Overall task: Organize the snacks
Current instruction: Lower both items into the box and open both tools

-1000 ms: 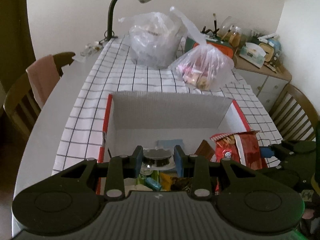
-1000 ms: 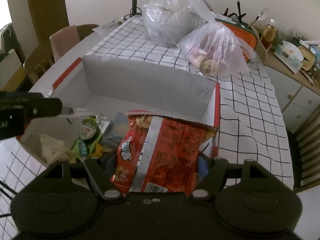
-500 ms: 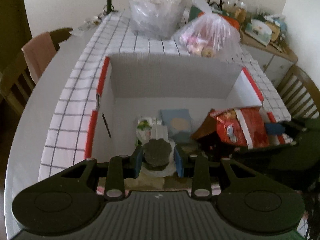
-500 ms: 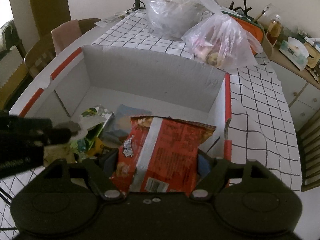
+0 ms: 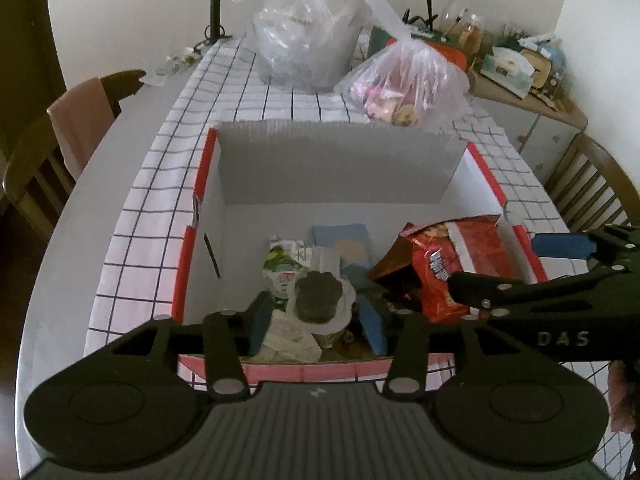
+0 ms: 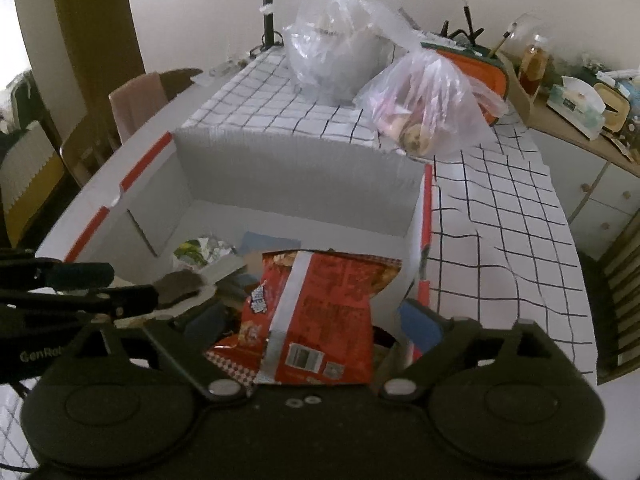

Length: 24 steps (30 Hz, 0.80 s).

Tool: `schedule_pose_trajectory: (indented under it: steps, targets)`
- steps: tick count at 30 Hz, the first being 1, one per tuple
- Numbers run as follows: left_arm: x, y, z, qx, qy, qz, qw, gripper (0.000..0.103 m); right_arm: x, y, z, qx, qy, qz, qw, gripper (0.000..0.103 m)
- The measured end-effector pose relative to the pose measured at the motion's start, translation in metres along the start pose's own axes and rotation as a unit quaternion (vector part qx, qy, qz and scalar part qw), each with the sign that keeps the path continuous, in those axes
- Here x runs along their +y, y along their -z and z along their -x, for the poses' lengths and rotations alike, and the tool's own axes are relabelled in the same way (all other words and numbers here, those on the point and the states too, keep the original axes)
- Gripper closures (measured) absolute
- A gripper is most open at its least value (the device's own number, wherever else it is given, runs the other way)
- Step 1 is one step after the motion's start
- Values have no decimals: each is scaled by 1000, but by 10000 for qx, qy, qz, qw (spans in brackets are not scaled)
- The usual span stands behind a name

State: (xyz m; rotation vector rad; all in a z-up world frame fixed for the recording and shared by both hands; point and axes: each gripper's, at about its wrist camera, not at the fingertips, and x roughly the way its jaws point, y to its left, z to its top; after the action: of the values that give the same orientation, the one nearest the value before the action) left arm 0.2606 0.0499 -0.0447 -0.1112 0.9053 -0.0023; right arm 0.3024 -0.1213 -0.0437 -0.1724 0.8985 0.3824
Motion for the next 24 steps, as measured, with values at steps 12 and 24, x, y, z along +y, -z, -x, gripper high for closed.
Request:
schedule_pose_trajectory:
  steps: [12, 24]
  targets:
    - [-7, 5, 45, -332, 64, -37, 9994, 36, -7, -1, 57, -476, -197, -100, 9986, 3]
    - [-8, 20, 91, -708, 144, -12, 9974, 22, -9, 12, 99, -734, -347, -223, 9965, 0]
